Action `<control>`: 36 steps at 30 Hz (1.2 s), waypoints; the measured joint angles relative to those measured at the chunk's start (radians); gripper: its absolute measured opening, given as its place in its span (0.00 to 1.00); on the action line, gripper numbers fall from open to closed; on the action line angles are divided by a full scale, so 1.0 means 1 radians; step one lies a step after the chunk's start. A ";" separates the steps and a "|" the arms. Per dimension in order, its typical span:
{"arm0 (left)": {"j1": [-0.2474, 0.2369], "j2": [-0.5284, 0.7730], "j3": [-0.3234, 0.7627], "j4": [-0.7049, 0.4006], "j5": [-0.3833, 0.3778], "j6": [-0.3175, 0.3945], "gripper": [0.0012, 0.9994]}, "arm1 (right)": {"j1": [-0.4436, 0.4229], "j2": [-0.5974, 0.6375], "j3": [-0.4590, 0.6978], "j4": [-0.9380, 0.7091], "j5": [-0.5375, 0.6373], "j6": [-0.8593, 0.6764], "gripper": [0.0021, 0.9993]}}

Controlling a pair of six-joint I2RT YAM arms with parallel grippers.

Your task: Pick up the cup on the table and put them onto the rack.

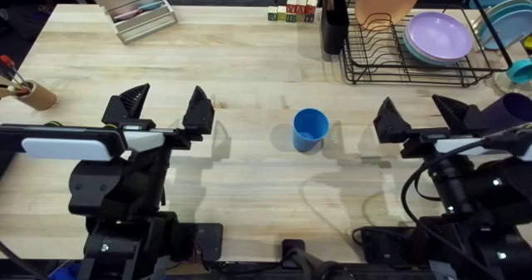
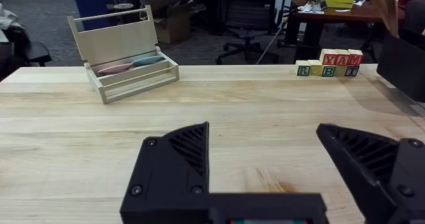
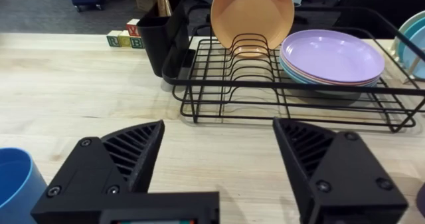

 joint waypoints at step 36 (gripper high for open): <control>0.000 0.735 0.870 -0.603 0.005 0.000 0.99 | 0.000 0.528 0.756 -0.473 0.000 0.068 0.99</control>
